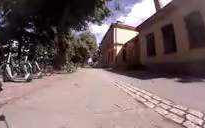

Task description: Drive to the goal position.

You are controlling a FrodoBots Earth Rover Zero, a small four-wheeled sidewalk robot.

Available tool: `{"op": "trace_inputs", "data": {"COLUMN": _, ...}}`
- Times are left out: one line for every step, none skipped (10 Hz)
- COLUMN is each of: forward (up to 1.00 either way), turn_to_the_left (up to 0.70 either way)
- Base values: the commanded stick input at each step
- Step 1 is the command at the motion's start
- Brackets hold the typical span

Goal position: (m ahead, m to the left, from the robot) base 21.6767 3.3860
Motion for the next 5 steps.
{"op": "trace_inputs", "data": {"forward": 0.85, "turn_to_the_left": 0.0}}
{"op": "trace_inputs", "data": {"forward": 0.85, "turn_to_the_left": 0.0}}
{"op": "trace_inputs", "data": {"forward": 0.85, "turn_to_the_left": 0.0}}
{"op": "trace_inputs", "data": {"forward": 0.85, "turn_to_the_left": 0.0}}
{"op": "trace_inputs", "data": {"forward": 0.85, "turn_to_the_left": 0.0}}
